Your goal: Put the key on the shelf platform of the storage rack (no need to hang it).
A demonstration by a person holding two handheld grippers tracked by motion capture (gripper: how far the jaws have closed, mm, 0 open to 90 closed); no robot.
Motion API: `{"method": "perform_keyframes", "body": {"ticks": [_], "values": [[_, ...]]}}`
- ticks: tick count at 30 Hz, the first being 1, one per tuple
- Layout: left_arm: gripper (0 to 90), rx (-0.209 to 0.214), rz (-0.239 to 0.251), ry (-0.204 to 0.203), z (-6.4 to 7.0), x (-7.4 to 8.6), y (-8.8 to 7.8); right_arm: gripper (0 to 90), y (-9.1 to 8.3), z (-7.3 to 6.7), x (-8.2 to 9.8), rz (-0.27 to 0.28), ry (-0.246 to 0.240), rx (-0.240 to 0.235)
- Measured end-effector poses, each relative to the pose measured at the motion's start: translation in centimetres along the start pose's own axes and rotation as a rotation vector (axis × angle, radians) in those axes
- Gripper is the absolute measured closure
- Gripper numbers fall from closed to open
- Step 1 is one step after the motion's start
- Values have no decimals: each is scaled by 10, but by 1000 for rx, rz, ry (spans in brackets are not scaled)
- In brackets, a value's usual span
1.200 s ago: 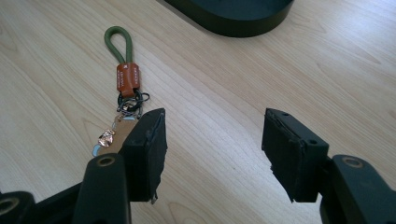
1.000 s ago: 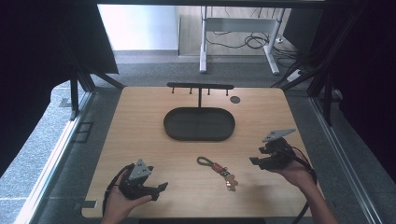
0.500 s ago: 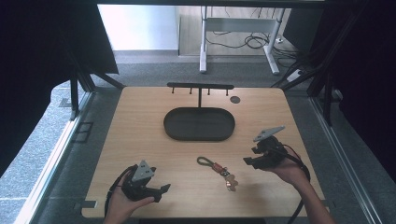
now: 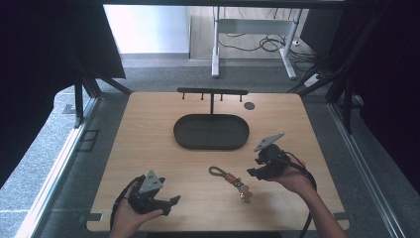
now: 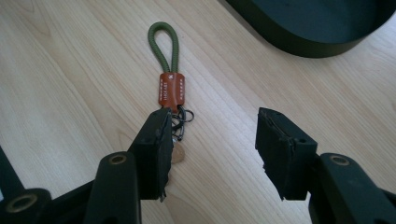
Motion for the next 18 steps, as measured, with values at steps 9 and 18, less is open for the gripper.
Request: {"method": "perform_keyframes", "body": {"ticks": [9,18], "values": [[214,4,-6,3,0,0,1,471,16,-10,-6,-33,-18,-26],[214,1,-2,2,-1,1,0,471,29,-17,-11,-60,-27,-32]]}}
Point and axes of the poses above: each handheld gripper's, and its own axes: y roughly forward along the jaws, x roughly out of its underside, z roughly to its right, the point moved 2 cm from there along y, roughly forward along the jaws, and after that the axes turned 7 degrees about x, right-handed, at the moved point
